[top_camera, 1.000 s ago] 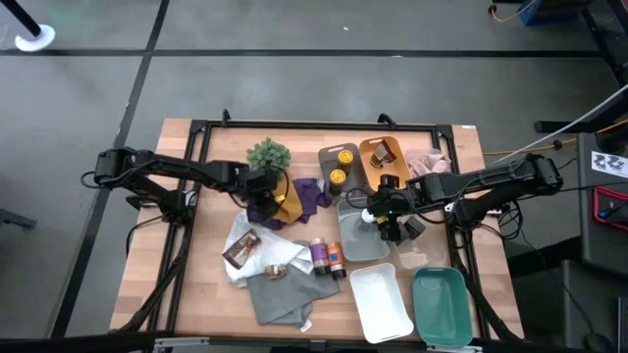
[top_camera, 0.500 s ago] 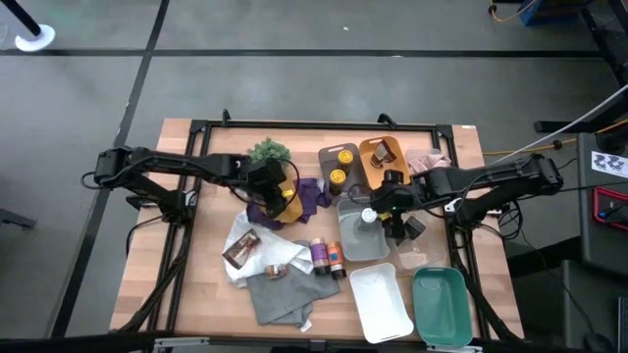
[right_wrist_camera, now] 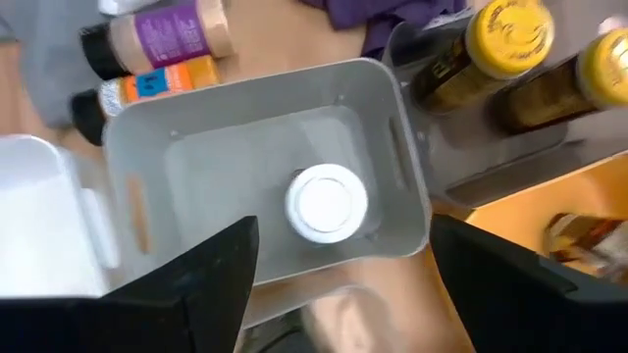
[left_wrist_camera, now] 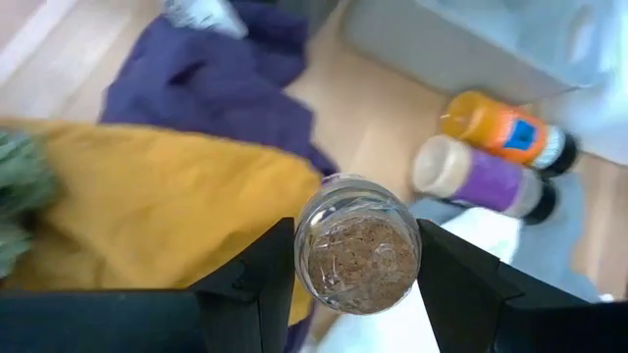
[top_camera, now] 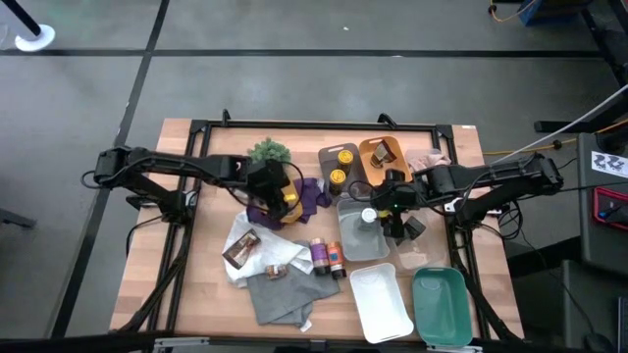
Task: Sort spices by type
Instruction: Put the top brown seasoning bottle into the white bin
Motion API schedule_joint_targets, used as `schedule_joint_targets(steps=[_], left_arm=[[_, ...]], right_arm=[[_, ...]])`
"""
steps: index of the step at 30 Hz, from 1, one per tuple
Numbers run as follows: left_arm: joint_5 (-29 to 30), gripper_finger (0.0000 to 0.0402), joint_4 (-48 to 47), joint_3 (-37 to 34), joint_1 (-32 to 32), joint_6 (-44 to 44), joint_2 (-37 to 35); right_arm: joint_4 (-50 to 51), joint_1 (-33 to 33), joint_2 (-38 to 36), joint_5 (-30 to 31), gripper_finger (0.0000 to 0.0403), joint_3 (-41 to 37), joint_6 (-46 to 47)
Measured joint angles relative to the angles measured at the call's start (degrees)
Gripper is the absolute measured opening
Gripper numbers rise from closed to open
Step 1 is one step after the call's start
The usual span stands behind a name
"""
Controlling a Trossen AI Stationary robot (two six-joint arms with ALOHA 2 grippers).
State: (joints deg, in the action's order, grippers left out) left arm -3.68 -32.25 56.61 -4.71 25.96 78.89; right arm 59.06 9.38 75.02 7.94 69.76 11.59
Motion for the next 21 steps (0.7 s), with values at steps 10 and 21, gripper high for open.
schedule_joint_targets(steps=[10,21], left_arm=[[-1.27,0.0166,9.00,0.12,5.25,-0.04,0.00],[-1.27,0.0166,22.82,0.12,11.36,0.17,0.00]], right_arm=[[2.14,1.78,0.00,-5.61,0.0298,-0.04,8.94],[2.09,15.61,0.00,-3.00,0.0298,-0.06,25.15]])
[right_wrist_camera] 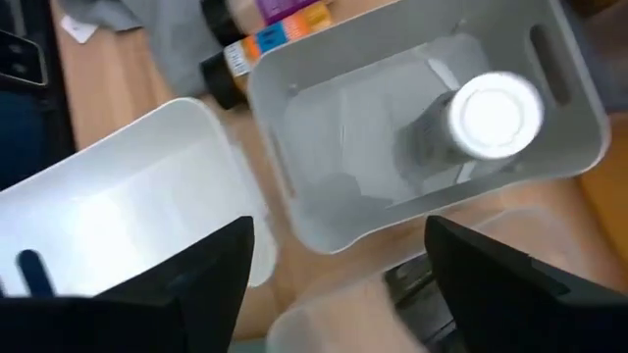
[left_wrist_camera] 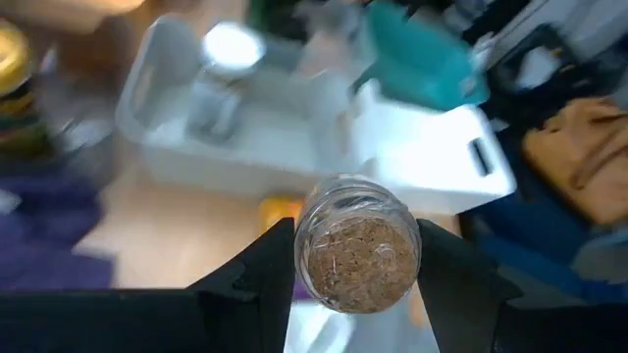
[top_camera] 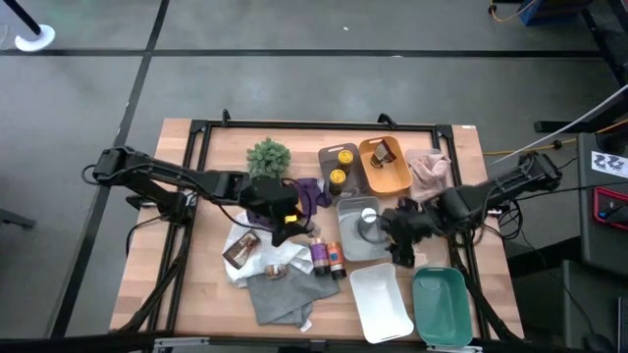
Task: Sort spices by type
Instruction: Put the top brown seasoning bottle into the white bin
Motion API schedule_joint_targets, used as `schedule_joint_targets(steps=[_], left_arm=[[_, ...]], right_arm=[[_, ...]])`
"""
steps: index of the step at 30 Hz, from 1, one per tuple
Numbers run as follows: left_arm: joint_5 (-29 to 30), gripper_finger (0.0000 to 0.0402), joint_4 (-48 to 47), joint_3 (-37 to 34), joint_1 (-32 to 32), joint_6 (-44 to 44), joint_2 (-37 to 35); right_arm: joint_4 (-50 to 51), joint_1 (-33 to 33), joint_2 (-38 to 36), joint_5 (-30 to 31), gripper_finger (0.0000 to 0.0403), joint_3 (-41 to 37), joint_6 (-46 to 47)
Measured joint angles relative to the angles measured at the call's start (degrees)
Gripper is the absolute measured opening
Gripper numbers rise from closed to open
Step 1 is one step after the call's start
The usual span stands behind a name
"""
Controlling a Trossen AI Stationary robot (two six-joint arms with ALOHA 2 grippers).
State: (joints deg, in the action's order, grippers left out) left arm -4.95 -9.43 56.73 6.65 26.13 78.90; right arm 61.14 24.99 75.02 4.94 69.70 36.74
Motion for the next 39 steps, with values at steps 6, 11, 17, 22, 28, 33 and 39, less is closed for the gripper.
schedule_joint_targets(steps=[6,11,17,22,28,33,39], left_arm=[[0.00,0.0166,12.34,0.00,4.10,0.00,1.74],[0.02,0.0166,16.03,3.94,6.96,-1.27,6.85],[-1.16,0.0166,13.82,16.97,9.71,-7.62,17.02],[-1.53,0.0166,4.47,30.74,10.76,-12.07,26.71],[-1.49,0.0166,-1.66,43.70,10.91,-13.15,38.46],[-1.49,0.0166,-3.98,48.81,10.52,-13.51,45.85],[-1.33,0.0166,-3.97,49.72,9.57,-13.11,50.52]], right_arm=[[-0.16,10.28,0.03,5.66,0.0298,-0.01,12.52],[-0.63,17.57,0.09,11.37,0.0298,-0.05,20.43],[-0.95,22.65,0.09,16.32,0.0298,-0.05,25.03],[-1.00,24.64,0.09,19.36,0.0298,-0.05,24.97],[0.06,24.50,0.09,20.97,0.0298,-0.05,24.31],[1.79,24.52,0.09,22.49,0.0299,-0.05,24.29],[2.37,24.50,0.09,23.68,0.0298,-0.05,22.73]])
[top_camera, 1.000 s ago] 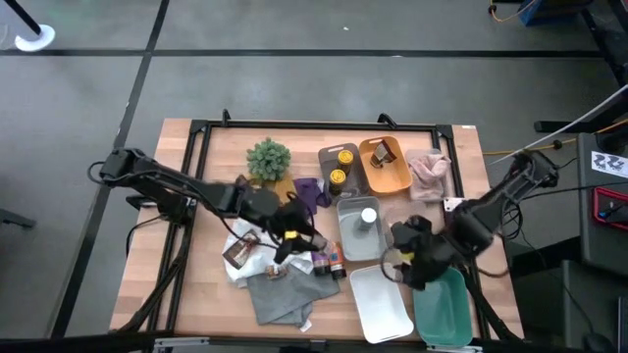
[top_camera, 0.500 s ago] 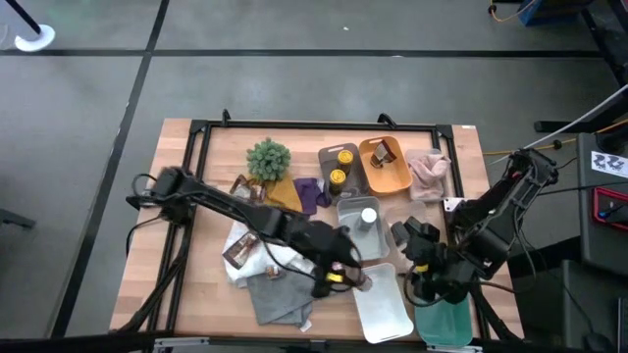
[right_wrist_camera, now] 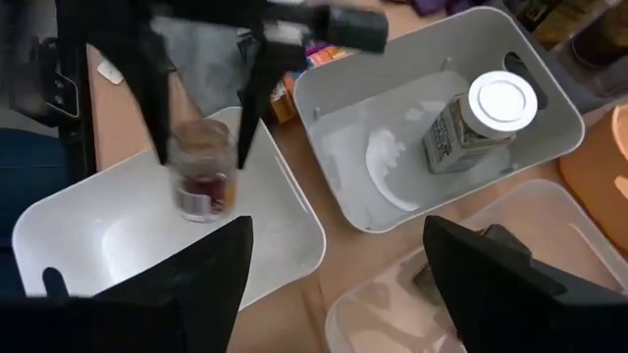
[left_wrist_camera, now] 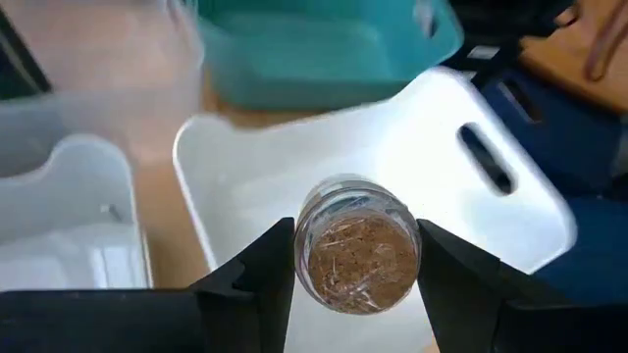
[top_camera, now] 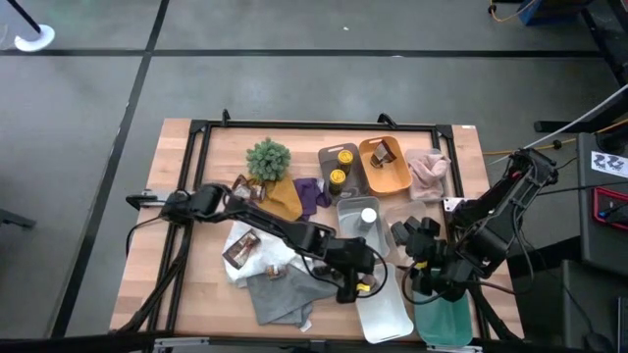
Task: Sort spices by type
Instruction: Put the top brown seasoning bottle into the white bin
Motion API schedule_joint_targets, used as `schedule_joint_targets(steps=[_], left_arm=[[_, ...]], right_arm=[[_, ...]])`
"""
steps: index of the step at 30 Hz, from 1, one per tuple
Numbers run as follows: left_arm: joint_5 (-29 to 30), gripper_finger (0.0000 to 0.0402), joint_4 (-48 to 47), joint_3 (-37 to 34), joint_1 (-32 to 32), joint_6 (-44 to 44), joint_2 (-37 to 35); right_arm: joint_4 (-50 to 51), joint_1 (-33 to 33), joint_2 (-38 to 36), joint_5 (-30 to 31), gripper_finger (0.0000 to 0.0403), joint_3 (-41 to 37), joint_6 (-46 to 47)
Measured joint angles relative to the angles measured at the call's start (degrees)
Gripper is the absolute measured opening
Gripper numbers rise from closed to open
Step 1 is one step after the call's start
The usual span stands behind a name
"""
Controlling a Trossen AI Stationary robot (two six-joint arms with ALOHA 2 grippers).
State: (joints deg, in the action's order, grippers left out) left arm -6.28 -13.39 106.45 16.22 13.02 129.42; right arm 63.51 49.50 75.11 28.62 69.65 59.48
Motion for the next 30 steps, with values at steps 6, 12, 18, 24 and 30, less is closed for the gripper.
schedule_joint_targets(steps=[6,12,18,24,30], left_arm=[[0.09,0.0166,-1.86,0.00,-0.15,0.00,2.43],[0.14,0.0166,-2.09,0.13,-0.04,-0.12,3.20],[0.92,0.0166,-1.54,0.13,0.01,-1.48,3.22],[1.01,0.0166,-1.37,0.07,0.01,-2.55,3.22],[1.17,0.0166,-1.09,0.02,0.29,-4.81,3.27]], right_arm=[[0.02,0.00,0.04,0.98,0.0298,0.00,-1.46],[0.08,0.00,0.04,0.99,0.0298,0.00,-2.55],[0.06,0.00,0.04,0.99,0.0299,0.00,-2.94],[0.06,0.00,0.04,0.99,0.0298,0.00,-2.94],[0.03,0.00,0.04,0.99,0.0298,0.00,-2.96]])
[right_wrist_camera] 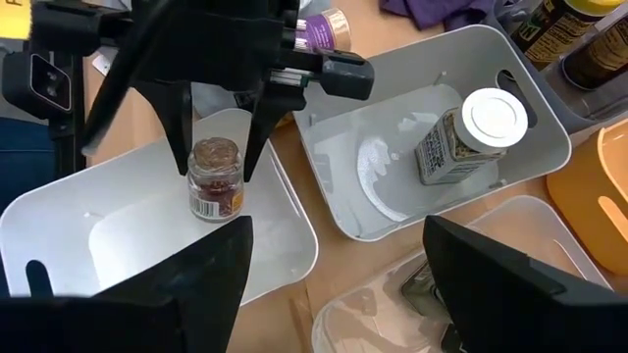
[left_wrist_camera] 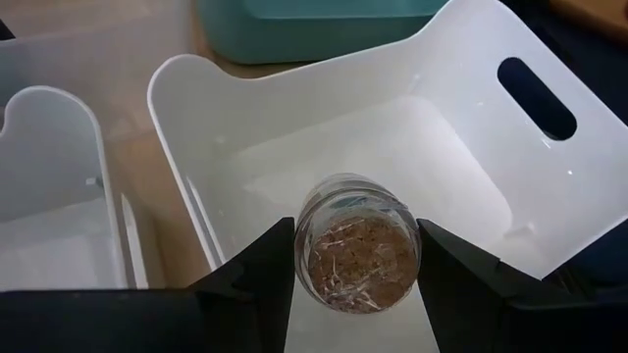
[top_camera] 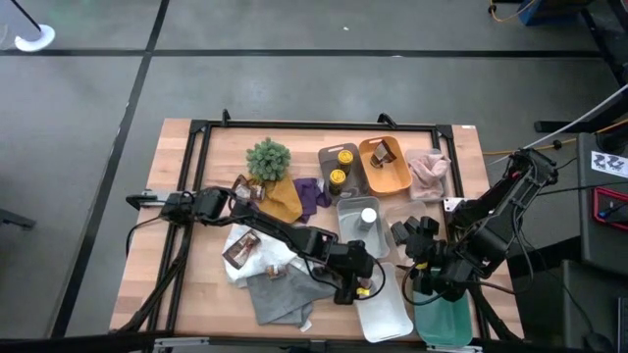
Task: Sort spices by type
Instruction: Put the top brown seasoning bottle into the white bin
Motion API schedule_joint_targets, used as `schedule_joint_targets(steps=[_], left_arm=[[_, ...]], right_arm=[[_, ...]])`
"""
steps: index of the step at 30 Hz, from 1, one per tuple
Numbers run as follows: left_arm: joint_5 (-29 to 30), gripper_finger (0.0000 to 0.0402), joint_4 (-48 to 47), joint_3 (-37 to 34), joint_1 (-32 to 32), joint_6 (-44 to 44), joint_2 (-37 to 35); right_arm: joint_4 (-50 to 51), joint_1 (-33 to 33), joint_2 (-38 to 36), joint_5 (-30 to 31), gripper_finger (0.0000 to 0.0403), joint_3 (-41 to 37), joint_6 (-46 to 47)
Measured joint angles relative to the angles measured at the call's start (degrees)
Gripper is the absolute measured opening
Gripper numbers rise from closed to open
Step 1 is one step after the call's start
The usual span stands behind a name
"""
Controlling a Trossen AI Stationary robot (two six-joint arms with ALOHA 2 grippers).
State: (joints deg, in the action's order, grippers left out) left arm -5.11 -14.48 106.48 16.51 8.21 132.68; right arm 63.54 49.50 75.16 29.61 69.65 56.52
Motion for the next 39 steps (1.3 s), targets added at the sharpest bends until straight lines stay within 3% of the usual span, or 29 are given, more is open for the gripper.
schedule_joint_targets(steps=[7,15,26,39], left_arm=[[-0.01,0.0166,0.02,0.00,0.00,-0.99,0.02],[-0.03,0.0167,0.04,0.00,0.00,-0.89,0.02],[-0.08,0.0167,0.07,-0.02,0.02,-0.78,0.02],[-0.15,0.0167,-0.22,-0.09,0.04,-1.00,0.02]], right_arm=[[-3.99,0.04,1.69,-0.07,0.0298,0.02,0.00],[-6.54,0.04,10.80,-4.26,0.0298,0.02,0.00],[-13.44,0.02,23.43,-0.64,0.0298,0.02,1.05],[-17.46,0.02,28.93,0.59,0.0298,0.07,3.68]])
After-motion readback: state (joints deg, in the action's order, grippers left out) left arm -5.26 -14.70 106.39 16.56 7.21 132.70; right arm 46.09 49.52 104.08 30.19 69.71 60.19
